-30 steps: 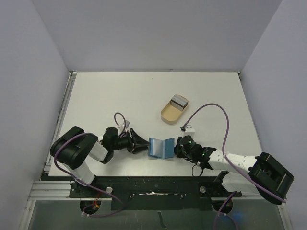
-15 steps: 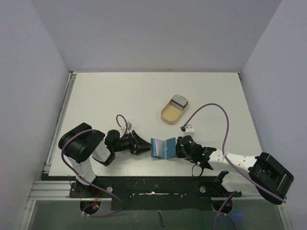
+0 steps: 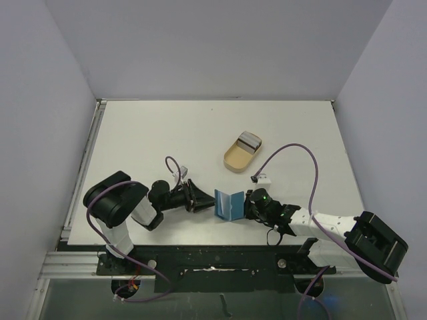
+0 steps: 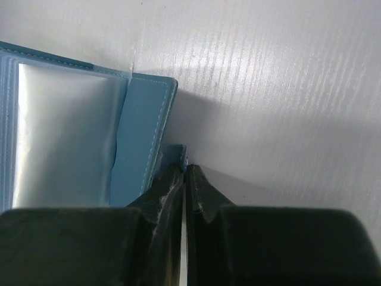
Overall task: Put the credit cards into the card holder
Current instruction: Open the card holder at the center of the board.
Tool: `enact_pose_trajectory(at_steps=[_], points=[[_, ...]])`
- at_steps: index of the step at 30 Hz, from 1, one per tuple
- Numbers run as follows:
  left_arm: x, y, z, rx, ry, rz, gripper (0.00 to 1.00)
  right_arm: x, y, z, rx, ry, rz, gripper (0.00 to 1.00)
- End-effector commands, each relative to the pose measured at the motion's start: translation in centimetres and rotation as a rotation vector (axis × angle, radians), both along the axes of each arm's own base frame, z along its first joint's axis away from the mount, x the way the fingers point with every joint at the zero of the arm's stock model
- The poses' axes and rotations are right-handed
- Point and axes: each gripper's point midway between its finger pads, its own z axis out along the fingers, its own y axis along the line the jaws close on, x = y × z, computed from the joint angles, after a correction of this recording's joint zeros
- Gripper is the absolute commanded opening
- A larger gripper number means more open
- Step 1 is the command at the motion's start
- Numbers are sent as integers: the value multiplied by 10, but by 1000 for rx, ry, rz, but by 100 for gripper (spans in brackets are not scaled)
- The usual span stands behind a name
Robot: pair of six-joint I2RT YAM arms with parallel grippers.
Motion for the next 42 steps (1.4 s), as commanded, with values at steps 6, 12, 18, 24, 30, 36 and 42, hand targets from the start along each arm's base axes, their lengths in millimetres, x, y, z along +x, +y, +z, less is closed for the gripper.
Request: enact_pose_trajectory(at_steps=[6, 12, 18, 24, 30, 36, 42], points=[[9, -10, 3, 39, -86, 10, 32, 2, -4, -1, -9, -15, -19, 0], [12, -10, -12, 136, -101, 5, 30, 2, -4, -3, -8, -13, -25, 0], [16, -8, -16, 201, -105, 13, 18, 3, -2, 0, -14, -12, -21, 0], [22, 4, -14, 309, -144, 53, 0, 10, -4, 19, -31, -26, -49, 15], [19, 17, -3, 357, -181, 89, 0, 17, 12, 72, 39, -90, -17, 38], [14, 25, -2, 356, -170, 117, 0, 18, 40, 121, 123, -170, 62, 51], [11, 26, -4, 359, -160, 119, 0, 12, 69, 134, 110, -204, 142, 58]])
